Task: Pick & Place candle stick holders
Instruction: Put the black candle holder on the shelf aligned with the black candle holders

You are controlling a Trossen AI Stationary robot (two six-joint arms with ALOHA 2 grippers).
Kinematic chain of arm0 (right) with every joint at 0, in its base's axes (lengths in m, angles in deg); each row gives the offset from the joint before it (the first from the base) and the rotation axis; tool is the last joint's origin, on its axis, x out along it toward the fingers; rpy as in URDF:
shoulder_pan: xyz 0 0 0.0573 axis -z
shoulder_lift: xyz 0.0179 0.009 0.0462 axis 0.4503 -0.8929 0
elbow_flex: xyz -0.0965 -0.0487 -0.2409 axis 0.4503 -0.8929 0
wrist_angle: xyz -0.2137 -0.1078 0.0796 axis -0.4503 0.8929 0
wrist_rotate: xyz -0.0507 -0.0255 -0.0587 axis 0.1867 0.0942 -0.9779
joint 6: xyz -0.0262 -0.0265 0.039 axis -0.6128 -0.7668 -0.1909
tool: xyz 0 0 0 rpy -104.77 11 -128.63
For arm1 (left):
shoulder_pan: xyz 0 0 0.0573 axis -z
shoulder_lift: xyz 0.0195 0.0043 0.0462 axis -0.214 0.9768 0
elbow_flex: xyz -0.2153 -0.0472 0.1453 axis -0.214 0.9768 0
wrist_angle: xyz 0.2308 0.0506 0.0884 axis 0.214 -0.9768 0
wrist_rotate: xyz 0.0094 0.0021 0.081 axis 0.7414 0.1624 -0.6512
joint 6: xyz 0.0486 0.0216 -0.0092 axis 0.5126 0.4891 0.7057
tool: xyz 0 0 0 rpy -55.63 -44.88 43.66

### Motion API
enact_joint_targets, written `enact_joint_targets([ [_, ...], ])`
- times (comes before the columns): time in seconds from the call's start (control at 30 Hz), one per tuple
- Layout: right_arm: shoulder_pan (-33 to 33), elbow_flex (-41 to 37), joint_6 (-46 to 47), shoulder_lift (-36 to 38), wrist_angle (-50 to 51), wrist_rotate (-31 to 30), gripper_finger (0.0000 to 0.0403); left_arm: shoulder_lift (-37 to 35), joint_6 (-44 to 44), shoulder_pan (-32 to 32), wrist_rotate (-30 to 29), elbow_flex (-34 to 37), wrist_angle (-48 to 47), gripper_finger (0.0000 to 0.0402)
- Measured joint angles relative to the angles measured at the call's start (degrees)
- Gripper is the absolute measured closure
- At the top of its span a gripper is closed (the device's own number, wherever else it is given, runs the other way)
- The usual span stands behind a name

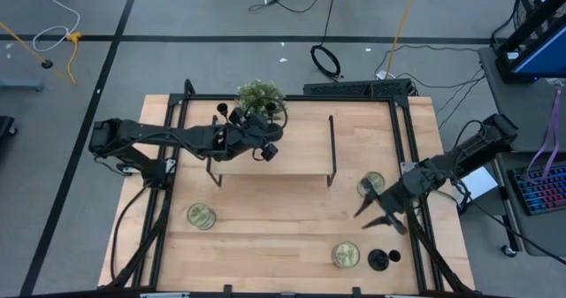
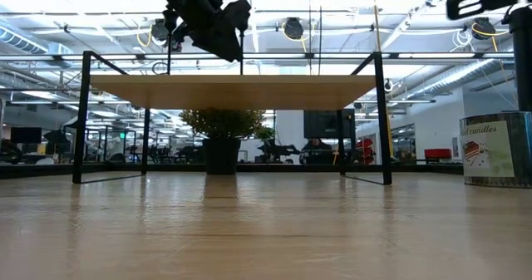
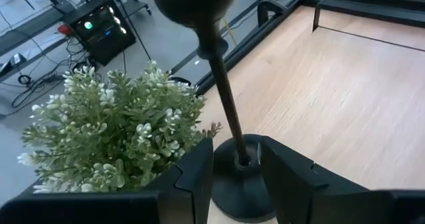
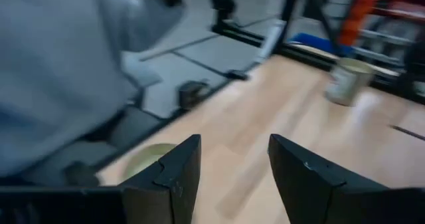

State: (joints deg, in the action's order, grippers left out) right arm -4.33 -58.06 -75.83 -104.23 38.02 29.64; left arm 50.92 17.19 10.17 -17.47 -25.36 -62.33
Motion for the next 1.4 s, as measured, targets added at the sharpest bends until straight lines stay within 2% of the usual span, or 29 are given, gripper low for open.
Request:
enact_joint_targets([
  [0.23,-3.25,0.00,-1.47,0.57,3.84,8.32,0.0232,0.00,3.24,2.84,0.09,0.00,-0.16,0.0272],
  [0.37,-5.63,0.00,-3.05,0.41,3.79,10.99,0.0232,0.00,3.52,4.40,0.11,0.00,-0.16,0.0273],
  [0.83,-14.32,0.00,-0.89,-0.75,-2.36,11.20,0.0232,0.00,2.93,7.09,0.19,0.00,-0.20,0.0273],
  [1.1,-18.04,0.00,-0.88,-4.62,-2.74,11.16,0.0231,0.00,2.84,7.05,0.19,0.00,-0.18,0.0272],
  [1.4,-19.37,0.00,2.15,-10.90,-6.52,11.11,0.0231,0.00,2.75,7.05,0.17,0.00,0.45,0.0272],
])
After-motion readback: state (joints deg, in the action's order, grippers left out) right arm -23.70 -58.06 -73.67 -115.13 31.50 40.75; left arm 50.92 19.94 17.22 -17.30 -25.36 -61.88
